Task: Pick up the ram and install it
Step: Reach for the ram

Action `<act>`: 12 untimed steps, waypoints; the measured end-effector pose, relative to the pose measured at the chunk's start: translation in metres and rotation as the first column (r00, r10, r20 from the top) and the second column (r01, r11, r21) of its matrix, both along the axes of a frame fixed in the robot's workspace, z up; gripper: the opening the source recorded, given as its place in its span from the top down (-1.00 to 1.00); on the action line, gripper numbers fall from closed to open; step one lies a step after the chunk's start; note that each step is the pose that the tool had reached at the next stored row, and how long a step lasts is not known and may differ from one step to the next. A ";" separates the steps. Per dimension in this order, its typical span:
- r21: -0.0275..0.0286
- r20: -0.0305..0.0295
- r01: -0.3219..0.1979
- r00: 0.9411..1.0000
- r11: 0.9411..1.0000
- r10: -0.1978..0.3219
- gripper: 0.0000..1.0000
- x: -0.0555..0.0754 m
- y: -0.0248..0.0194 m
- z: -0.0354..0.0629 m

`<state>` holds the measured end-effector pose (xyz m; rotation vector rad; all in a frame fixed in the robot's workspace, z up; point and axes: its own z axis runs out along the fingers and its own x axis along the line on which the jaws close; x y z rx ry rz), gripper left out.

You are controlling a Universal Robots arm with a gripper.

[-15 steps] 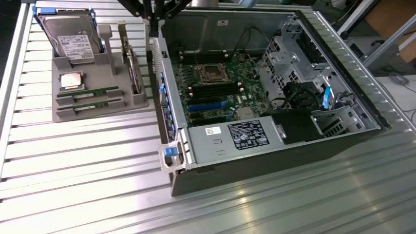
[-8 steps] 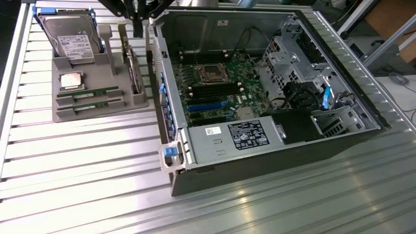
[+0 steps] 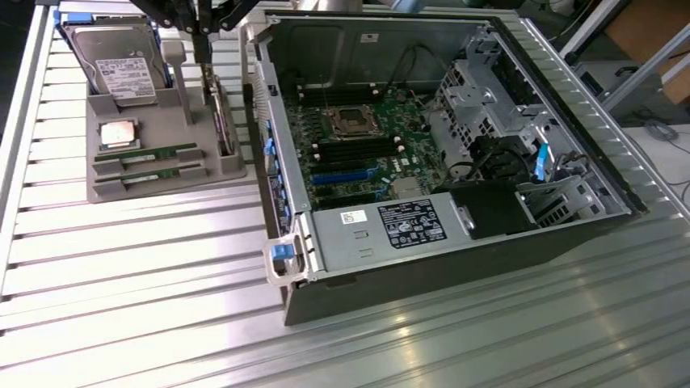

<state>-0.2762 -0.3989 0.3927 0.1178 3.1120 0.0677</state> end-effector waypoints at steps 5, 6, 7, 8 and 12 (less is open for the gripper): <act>0.000 0.000 0.000 1.000 1.000 0.000 0.80 -0.018 0.0000 -0.0002; 0.000 0.000 0.000 1.000 1.000 0.000 0.80 -0.022 0.0000 -0.0002; 0.000 0.000 0.000 1.000 1.000 0.000 0.80 -0.028 0.0000 -0.0001; 0.000 0.000 0.000 1.000 1.000 0.000 0.80 -0.031 0.0000 -0.0002; 0.000 0.000 0.000 1.000 1.000 0.000 0.80 -0.046 0.0000 -0.0002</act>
